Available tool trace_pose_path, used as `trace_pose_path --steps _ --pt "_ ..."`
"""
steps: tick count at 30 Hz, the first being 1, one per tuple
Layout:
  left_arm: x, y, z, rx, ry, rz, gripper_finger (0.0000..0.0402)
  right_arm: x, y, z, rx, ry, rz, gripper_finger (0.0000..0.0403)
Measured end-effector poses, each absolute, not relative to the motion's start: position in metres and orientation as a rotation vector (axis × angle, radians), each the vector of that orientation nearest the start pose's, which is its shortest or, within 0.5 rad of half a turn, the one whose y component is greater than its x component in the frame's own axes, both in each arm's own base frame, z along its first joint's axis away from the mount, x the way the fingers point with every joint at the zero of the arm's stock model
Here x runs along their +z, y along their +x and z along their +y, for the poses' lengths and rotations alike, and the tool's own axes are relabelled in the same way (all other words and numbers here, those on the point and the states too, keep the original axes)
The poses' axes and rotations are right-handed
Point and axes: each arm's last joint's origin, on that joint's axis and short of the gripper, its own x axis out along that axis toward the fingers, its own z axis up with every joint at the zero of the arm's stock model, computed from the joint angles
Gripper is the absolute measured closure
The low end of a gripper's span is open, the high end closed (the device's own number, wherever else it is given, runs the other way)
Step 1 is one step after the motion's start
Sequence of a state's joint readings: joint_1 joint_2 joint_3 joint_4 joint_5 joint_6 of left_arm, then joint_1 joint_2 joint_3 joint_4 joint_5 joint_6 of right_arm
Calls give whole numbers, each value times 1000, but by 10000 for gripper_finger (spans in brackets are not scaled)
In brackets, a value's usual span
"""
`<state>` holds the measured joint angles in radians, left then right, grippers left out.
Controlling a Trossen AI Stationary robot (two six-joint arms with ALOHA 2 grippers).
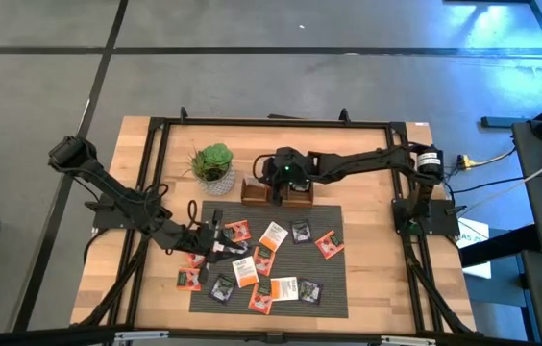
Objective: Pick & Place Tea
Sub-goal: Put the white tea bag into the left section of the wooden organizer
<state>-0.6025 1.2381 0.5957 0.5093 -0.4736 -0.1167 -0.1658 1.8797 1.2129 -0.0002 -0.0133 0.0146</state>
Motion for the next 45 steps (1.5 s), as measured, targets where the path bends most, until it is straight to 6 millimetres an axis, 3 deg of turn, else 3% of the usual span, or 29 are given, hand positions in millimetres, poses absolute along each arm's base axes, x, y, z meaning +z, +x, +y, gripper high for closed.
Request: trace_pose_path --steps 20,35,40,45 --pt "242 221 -136 -122 -46 125 343 190 399 -69 -205 5 683 388" --pt "241 221 -136 -121 -46 131 343 179 404 -71 -227 -27 680 334" --pt "241 221 -136 -118 -45 131 343 198 401 -75 -356 -83 642 327" --pt "241 221 -136 -119 -41 136 343 229 394 -65 -342 -110 568 331"
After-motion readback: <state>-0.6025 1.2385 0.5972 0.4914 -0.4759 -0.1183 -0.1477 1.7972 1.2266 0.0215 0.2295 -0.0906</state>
